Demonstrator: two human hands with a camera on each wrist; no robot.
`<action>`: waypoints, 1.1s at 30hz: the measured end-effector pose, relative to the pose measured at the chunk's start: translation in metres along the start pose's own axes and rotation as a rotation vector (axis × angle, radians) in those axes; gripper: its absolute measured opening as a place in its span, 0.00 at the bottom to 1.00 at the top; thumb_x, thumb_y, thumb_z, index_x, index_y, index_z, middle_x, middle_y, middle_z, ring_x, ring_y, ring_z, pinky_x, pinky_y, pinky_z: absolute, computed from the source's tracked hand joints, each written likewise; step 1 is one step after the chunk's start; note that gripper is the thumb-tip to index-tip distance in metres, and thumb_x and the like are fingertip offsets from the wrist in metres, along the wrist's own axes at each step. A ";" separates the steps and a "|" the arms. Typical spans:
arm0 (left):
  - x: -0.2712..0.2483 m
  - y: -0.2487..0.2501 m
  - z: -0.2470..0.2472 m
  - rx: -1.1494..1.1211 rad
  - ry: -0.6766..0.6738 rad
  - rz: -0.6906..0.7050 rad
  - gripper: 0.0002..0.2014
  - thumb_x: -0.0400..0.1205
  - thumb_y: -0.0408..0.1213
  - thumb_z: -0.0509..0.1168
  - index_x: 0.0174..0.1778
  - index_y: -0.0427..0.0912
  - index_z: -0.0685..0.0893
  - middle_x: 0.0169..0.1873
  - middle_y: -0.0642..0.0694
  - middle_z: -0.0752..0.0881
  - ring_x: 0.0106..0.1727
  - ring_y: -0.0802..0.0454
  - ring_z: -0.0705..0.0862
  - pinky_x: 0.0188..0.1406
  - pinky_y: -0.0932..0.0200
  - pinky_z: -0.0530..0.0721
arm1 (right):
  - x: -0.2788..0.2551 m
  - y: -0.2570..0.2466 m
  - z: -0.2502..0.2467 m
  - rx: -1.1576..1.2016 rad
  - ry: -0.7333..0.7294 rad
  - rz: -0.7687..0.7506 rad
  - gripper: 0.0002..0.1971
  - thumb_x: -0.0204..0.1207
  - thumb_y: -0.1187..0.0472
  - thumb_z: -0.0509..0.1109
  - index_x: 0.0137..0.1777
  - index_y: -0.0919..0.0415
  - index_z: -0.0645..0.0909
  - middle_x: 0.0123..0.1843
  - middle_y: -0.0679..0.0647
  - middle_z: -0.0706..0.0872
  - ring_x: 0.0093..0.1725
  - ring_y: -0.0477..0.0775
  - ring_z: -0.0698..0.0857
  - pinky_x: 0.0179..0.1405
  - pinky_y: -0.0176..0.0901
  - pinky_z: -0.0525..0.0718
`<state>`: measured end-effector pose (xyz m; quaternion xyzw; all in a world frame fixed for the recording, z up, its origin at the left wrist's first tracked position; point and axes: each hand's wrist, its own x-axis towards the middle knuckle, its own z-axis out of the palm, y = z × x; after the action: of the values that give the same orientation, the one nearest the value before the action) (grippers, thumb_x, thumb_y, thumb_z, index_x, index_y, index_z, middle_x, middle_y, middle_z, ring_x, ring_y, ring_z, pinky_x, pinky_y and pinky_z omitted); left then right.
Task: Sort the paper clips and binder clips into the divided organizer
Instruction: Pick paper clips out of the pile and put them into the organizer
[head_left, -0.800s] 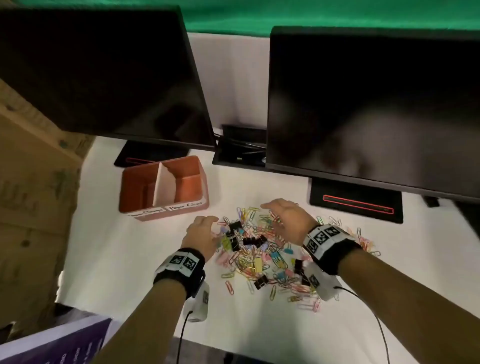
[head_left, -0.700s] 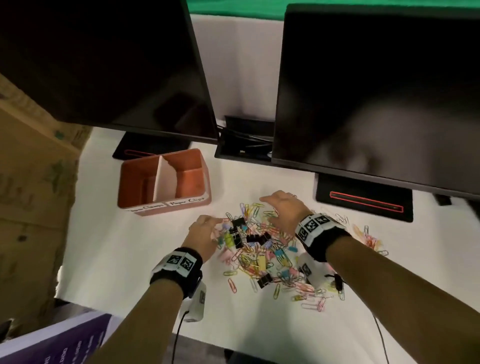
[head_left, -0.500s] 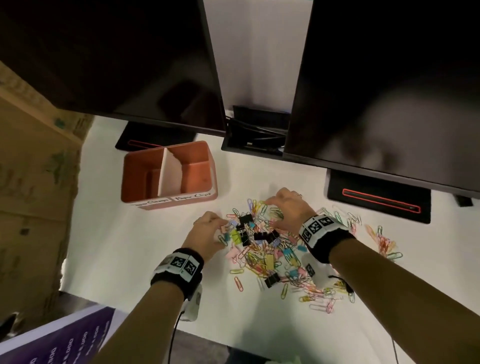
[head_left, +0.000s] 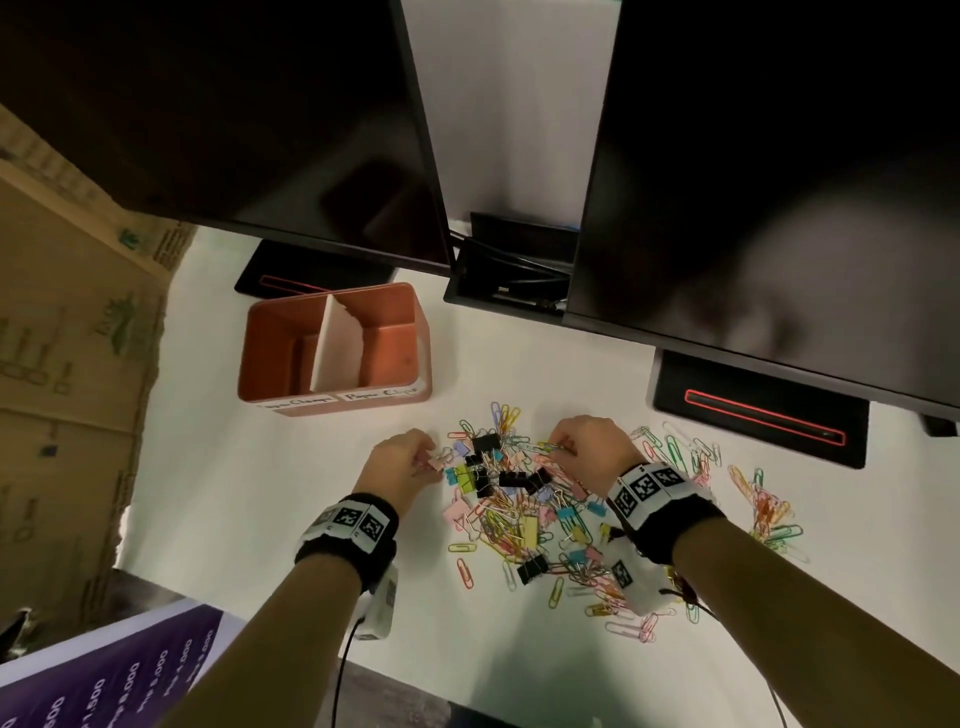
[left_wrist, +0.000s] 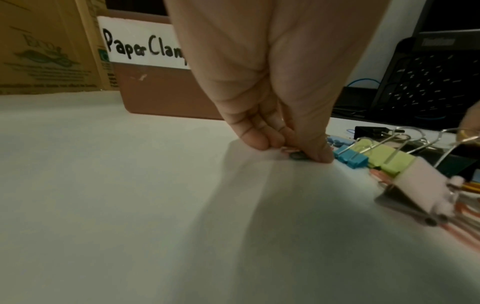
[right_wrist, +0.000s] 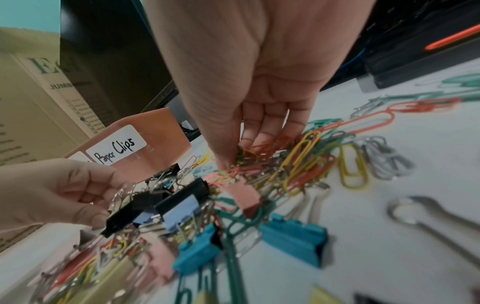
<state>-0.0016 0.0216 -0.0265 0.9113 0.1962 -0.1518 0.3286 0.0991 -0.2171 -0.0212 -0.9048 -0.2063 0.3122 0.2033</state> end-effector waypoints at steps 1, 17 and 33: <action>-0.001 -0.001 0.001 0.019 0.005 0.000 0.14 0.72 0.33 0.74 0.51 0.38 0.81 0.44 0.43 0.84 0.47 0.45 0.81 0.49 0.57 0.79 | -0.002 0.001 -0.001 -0.001 -0.001 -0.002 0.09 0.79 0.58 0.65 0.56 0.56 0.83 0.54 0.55 0.86 0.53 0.55 0.83 0.52 0.43 0.81; -0.010 -0.017 -0.005 0.135 -0.018 0.037 0.03 0.78 0.30 0.66 0.42 0.38 0.85 0.39 0.48 0.78 0.42 0.52 0.76 0.50 0.58 0.78 | -0.011 -0.005 -0.010 0.055 0.098 -0.025 0.10 0.79 0.53 0.66 0.56 0.55 0.82 0.54 0.54 0.82 0.51 0.55 0.83 0.55 0.49 0.82; 0.075 0.085 -0.002 0.545 -0.489 0.526 0.25 0.79 0.25 0.57 0.71 0.51 0.72 0.56 0.41 0.77 0.58 0.41 0.77 0.59 0.50 0.77 | -0.001 0.000 -0.011 0.019 0.048 0.065 0.12 0.77 0.59 0.67 0.60 0.55 0.82 0.59 0.54 0.82 0.56 0.54 0.82 0.56 0.43 0.79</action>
<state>0.1039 -0.0179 -0.0097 0.9209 -0.1728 -0.3200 0.1405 0.1052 -0.2201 -0.0126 -0.9164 -0.1687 0.2987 0.2064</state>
